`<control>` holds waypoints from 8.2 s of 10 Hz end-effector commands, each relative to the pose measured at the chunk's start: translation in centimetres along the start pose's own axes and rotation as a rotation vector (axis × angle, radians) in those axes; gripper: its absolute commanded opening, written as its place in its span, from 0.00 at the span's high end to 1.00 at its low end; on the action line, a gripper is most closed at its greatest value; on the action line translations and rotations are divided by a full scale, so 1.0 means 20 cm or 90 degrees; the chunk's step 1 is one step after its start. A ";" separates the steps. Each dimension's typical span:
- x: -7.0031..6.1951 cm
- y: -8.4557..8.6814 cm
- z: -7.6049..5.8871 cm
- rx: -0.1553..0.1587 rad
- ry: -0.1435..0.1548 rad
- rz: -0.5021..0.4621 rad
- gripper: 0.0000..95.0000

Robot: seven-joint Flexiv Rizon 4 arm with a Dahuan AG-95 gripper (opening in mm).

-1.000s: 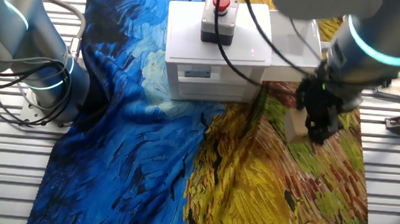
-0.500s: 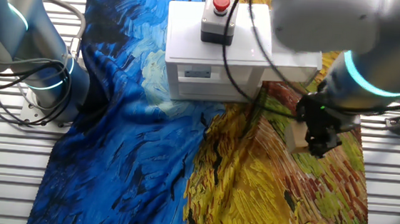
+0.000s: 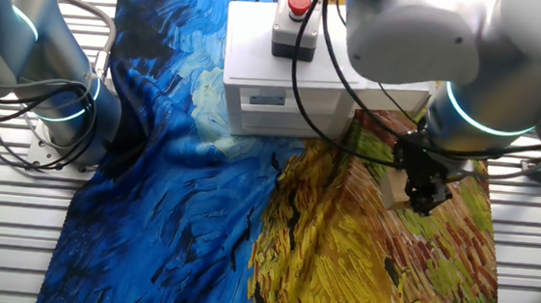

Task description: Take something out of a drawer

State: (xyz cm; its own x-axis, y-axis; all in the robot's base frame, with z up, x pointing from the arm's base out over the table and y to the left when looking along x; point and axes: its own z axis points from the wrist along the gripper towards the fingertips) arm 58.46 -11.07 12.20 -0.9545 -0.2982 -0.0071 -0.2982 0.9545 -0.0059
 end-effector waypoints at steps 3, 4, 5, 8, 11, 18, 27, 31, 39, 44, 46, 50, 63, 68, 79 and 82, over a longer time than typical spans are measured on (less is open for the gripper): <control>0.00 0.00 0.00 -0.002 0.023 -0.047 1.00; 0.00 0.00 0.00 0.003 0.042 -0.016 1.00; 0.00 0.00 0.00 -0.001 0.039 -0.003 1.00; 0.00 -0.05 0.16 -0.001 0.034 0.028 1.00; 0.00 -0.08 0.25 0.004 0.010 0.018 1.00; 0.00 -0.08 0.33 0.010 -0.010 0.004 1.00; 0.00 -0.08 0.38 0.009 -0.015 -0.006 1.00; 0.00 -0.08 0.38 0.009 -0.014 -0.013 0.60; 0.00 -0.08 0.38 0.010 -0.016 -0.022 0.60; 0.00 -0.08 0.37 0.006 -0.019 -0.032 0.40; 0.00 -0.08 0.32 0.004 -0.019 -0.039 0.20; 0.01 -0.05 0.05 0.000 -0.015 -0.064 0.20; 0.05 0.03 -0.19 0.023 0.034 -0.029 1.00; 0.05 0.03 -0.19 0.023 0.034 -0.028 1.00; 0.05 0.03 -0.19 0.023 0.034 -0.028 1.00; 0.05 0.03 -0.19 0.023 0.034 -0.028 1.00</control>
State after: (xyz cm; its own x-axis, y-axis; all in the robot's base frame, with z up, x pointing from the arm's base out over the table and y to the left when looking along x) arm 57.36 -10.84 15.96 -0.9391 -0.3405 0.0476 -0.3424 0.9387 -0.0407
